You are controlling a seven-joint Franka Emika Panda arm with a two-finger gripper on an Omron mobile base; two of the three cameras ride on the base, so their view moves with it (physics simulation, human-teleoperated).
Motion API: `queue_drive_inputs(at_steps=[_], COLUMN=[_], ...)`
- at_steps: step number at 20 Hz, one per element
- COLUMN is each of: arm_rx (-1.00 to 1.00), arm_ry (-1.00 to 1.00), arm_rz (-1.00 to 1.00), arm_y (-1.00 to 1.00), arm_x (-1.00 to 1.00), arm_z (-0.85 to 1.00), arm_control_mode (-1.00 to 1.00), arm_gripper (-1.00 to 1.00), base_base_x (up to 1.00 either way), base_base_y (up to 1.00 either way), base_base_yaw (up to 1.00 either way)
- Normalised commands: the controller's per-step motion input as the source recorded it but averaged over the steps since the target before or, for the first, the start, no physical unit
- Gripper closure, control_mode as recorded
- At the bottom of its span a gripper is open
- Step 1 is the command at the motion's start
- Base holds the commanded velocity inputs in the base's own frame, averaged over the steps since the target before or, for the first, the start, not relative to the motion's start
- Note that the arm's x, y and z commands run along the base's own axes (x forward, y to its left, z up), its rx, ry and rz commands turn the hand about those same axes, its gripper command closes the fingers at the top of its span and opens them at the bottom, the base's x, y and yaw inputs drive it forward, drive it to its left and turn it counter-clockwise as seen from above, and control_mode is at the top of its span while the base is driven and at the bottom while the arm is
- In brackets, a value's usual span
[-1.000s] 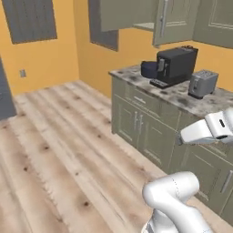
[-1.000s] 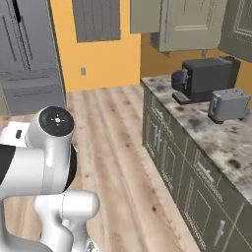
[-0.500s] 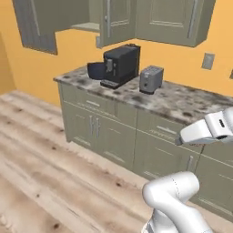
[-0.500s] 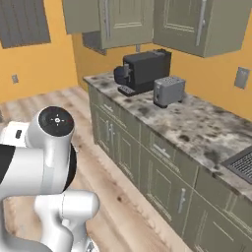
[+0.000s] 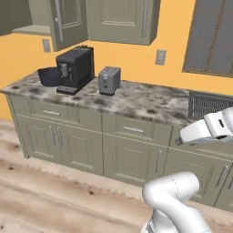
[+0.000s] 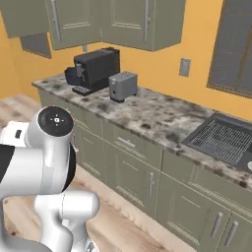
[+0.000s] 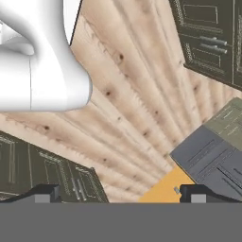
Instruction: Pick the kettle from the cabinet and place it on a stove burner. Then pick the pot from the counter and place it on another stove burner. Finally, turn both burners on.
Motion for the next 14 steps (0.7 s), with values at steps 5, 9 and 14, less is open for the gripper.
queue_drive_inputs(at_steps=[5, 9, 14], arm_rx=[0.0, 0.0, 0.0], arm_ry=[0.0, 0.0, 0.0], arm_rz=[0.0, 0.0, 0.0], arm_y=[0.0, 0.0, 0.0], arm_x=[0.0, 0.0, 0.0], arm_z=[0.0, 0.0, 0.0], arm_control_mode=[1.0, 1.0, 1.0], arm_gripper=[-1.0, -1.0, -1.0], base_base_x=[0.06, 0.23, 0.26], base_base_y=[0.45, 0.85, 0.93], base_base_yaw=[-0.4, -0.28, -0.2])
